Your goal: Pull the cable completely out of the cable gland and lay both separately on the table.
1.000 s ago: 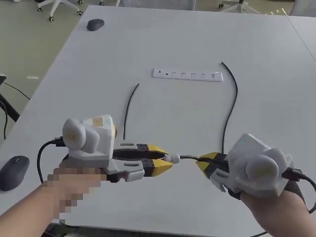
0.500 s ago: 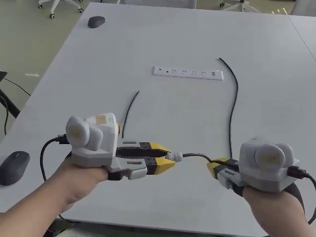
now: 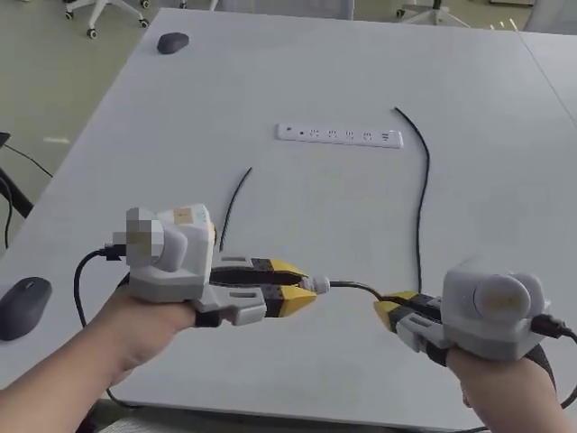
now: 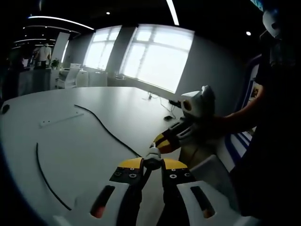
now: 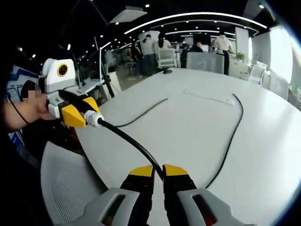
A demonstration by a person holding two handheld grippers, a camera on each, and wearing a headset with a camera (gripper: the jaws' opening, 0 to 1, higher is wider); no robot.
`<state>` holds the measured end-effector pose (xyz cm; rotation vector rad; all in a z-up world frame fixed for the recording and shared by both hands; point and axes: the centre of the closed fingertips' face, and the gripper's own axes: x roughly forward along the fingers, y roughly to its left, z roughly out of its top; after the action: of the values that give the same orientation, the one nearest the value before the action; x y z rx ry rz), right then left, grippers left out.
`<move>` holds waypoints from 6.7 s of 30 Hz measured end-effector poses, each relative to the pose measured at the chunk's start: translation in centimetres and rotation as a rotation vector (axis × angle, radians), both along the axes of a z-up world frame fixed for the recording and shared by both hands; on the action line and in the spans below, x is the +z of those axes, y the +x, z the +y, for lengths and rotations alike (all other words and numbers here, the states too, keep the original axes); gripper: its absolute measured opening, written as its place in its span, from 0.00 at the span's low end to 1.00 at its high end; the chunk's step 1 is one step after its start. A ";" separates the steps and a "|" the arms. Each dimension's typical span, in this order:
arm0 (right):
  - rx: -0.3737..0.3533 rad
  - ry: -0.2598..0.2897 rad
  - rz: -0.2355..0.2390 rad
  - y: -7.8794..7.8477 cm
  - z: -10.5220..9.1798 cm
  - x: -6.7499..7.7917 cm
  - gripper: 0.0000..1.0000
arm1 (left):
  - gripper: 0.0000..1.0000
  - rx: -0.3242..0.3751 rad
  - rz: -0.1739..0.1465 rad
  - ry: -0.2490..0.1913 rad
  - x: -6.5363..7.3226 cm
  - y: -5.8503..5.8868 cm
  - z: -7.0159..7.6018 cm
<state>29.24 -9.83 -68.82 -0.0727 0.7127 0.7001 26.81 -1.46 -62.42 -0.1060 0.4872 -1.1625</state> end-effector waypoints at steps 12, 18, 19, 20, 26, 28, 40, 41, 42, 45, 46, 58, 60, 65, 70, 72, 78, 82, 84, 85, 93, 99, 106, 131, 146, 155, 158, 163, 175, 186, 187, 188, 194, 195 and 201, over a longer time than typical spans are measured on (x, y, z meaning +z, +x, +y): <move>0.062 -0.068 -0.064 -0.8 -0.1 1.1 0.12 | 0.15 -0.006 0.001 0.014 0.2 -0.1 -0.1; 0.229 -0.283 -0.224 -1.4 1.3 2.9 0.15 | 0.15 -0.005 0.000 0.020 0.0 -0.1 -0.3; 0.259 -0.313 -0.263 -1.5 1.7 3.3 0.14 | 0.15 -0.007 -0.002 0.021 0.0 -0.2 -0.4; 0.281 -0.319 -0.277 -1.7 2.4 3.7 0.13 | 0.15 -0.008 -0.001 0.023 0.0 -0.2 -0.4; 0.365 -0.359 -0.370 -1.7 4.7 5.5 0.10 | 0.15 -0.013 0.001 0.032 -0.2 -0.4 -0.5; 0.388 -0.363 -0.376 -1.9 5.3 5.3 0.09 | 0.15 -0.013 0.005 0.033 -0.2 -0.4 -0.5; 0.455 -0.388 -0.407 -2.3 6.3 5.1 0.02 | 0.15 -0.021 -0.003 0.044 -0.3 -0.4 -0.7; 0.452 -0.379 -0.397 -2.3 6.3 5.0 0.02 | 0.15 -0.023 -0.005 0.046 -0.3 -0.4 -0.7; 0.449 -0.371 -0.391 -2.4 6.3 5.0 0.02 | 0.15 -0.025 -0.011 0.047 -0.3 -0.5 -0.6; 0.446 -0.357 -0.380 -2.5 6.3 4.9 0.01 | 0.14 -0.036 -0.028 0.049 -0.3 -0.7 -0.7; 0.442 -0.350 -0.376 -2.6 6.3 4.9 0.01 | 0.14 -0.040 -0.028 0.046 -0.2 -0.7 -0.7; 0.336 -0.250 -0.268 -2.4 5.9 4.2 0.00 | 0.14 -0.067 -0.064 0.077 -0.4 -0.8 -0.5; 0.321 -0.245 -0.259 -2.2 5.6 4.0 0.00 | 0.14 -0.066 -0.064 0.078 -0.4 -0.8 -0.3; 0.265 -0.200 -0.206 -2.1 5.1 3.5 0.00 | 0.14 -0.064 -0.060 0.078 -0.5 -0.7 -0.2; 0.208 -0.154 -0.161 -1.8 4.7 3.3 0.00 | 0.14 -0.058 -0.060 0.077 -0.4 -0.6 -0.2; 0.193 -0.150 -0.155 -1.5 4.4 3.2 0.00 | 0.14 -0.055 -0.061 0.077 -0.3 -0.6 0.0; 0.126 -0.137 -0.115 -1.2 3.3 2.3 0.00 | 0.14 -0.043 -0.056 0.065 0.0 -0.7 0.4; 0.075 -0.141 -0.086 -0.9 2.2 1.5 0.00 | 0.14 -0.036 -0.050 0.055 0.2 -0.8 0.6; 0.010 -0.115 -0.034 -0.9 1.4 0.6 0.00 | 0.14 -0.038 -0.048 0.055 0.1 -0.9 0.6; -0.002 -0.112 -0.020 -0.9 1.1 0.2 0.00 | 0.14 -0.039 -0.048 0.056 0.0 -0.9 0.5; -0.157 -0.032 0.094 -1.0 -0.6 -1.9 0.00 | 0.14 -0.047 -0.046 0.060 -0.2 -1.3 0.4; -0.180 -0.017 0.099 -1.4 -0.4 -2.4 0.00 | 0.14 -0.053 -0.036 0.069 -0.4 -1.5 0.3; -0.191 0.000 0.108 -1.7 -0.4 -2.4 0.01 | 0.14 -0.052 -0.047 0.079 -0.4 -1.4 0.5; 0.279 -0.216 -0.274 -3.8 6.7 5.7 0.13 | 0.15 -0.024 -0.063 0.087 0.2 -1.5 1.4; 0.386 -0.321 -0.341 -3.6 8.0 4.8 0.02 | 0.15 -0.040 -0.064 0.101 -0.3 -1.8 1.0; 0.292 -0.243 -0.302 -3.0 7.0 4.7 0.00 | 0.15 -0.031 -0.066 0.085 0.0 -1.2 0.6; 0.251 -0.221 -0.278 -2.7 6.3 4.5 0.00 | 0.15 -0.025 -0.061 0.076 0.1 -1.0 0.5; 0.221 -0.207 -0.252 -2.6 5.5 4.1 0.00 | 0.15 -0.027 -0.059 0.077 0.0 -1.0 0.5; 0.041 -0.131 -0.173 -1.2 2.2 2.7 0.00 | 0.15 -0.009 -0.057 0.054 0.6 -0.8 0.8; -0.124 -0.062 -0.039 -1.0 -0.7 -0.3 0.00 | 0.15 -0.010 -0.062 0.069 0.3 -0.8 0.8; -0.143 -0.055 -0.024 -1.0 -1.0 -0.6 0.00 | 0.15 -0.012 -0.063 0.077 0.1 -0.8 0.9; -0.147 -0.052 -0.016 -1.1 -1.0 -0.8 0.00 | 0.15 -0.014 -0.063 0.079 0.0 -0.9 0.9; -0.173 -0.039 0.025 -1.6 -0.8 -1.8 0.00 | 0.15 -0.021 -0.056 0.083 -0.3 -1.1 0.7; -0.178 -0.037 0.024 -1.6 -0.8 -1.8 0.00 | 0.15 -0.021 -0.056 0.084 -0.3 -1.1 0.7; -0.191 -0.020 0.035 -1.8 -0.8 -1.8 0.00 | 0.15 -0.020 -0.059 0.089 -0.3 -1.1 0.8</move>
<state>27.46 -10.64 -70.57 -0.0103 0.7493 0.5131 25.73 -0.69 -62.75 0.0105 0.4877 -1.1586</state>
